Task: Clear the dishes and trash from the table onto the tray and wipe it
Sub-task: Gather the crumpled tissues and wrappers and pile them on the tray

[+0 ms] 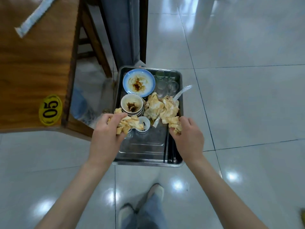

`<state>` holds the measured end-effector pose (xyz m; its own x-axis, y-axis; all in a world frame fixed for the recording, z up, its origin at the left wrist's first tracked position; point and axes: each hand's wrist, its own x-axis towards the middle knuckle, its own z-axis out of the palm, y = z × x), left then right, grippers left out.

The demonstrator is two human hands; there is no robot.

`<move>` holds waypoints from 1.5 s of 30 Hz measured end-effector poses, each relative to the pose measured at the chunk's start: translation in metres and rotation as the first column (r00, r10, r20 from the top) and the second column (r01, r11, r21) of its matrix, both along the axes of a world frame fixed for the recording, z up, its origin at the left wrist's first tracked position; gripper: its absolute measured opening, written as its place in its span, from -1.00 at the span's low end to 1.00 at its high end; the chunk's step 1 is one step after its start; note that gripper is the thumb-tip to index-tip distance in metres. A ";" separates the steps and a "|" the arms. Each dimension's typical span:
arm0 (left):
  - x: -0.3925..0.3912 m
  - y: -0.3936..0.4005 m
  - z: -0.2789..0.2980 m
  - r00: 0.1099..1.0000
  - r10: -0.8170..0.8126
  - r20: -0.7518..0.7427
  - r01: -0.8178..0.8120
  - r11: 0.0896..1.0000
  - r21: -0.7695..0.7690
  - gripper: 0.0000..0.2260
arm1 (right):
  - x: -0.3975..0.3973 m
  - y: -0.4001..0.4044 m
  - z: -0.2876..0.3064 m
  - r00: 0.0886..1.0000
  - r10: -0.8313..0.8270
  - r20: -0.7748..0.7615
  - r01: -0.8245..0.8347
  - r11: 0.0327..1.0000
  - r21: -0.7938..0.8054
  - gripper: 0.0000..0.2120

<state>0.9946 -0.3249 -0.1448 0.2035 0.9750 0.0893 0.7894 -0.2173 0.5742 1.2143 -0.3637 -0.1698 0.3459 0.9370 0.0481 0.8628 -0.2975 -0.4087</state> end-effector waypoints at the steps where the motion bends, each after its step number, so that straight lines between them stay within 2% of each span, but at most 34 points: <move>1: 0.001 -0.004 -0.006 1.000 0.002 0.004 -0.002 1.000 -0.010 -0.57 | 0.000 -0.003 -0.007 1.000 -0.003 -0.006 0.003 1.000 0.000 -0.75; 7: 0.018 -0.010 -0.041 0.999 0.022 0.036 -0.020 0.997 -0.075 -0.57 | -0.003 0.002 -0.056 0.999 -0.013 -0.031 0.010 0.996 -0.089 -0.75; 14: 0.039 0.003 -0.075 1.000 0.025 -0.005 -0.026 0.997 -0.072 -0.52 | 0.008 0.048 -0.116 0.997 -0.070 -0.018 0.068 0.990 -0.124 -0.71; 23: 0.042 0.001 -0.103 0.997 0.073 -0.021 -0.076 0.981 -0.178 -0.47 | 0.011 0.065 -0.161 0.987 -0.156 -0.034 0.146 0.968 -0.203 -0.65; 32: 0.040 0.001 -0.111 0.997 0.080 -0.022 -0.083 0.981 -0.173 -0.50 | 0.012 0.067 -0.168 0.990 -0.139 -0.032 0.128 0.964 -0.233 -0.56; 40: 0.037 0.005 -0.110 0.997 0.064 -0.037 -0.069 0.986 -0.151 -0.51 | 0.014 0.063 -0.155 0.997 0.004 -0.080 -0.028 0.951 -0.307 -0.27; 45: 0.049 0.016 -0.105 0.999 0.027 -0.036 -0.031 0.993 -0.114 -0.52 | 0.029 0.061 -0.129 0.991 0.043 -0.129 -0.063 0.986 -0.154 -0.41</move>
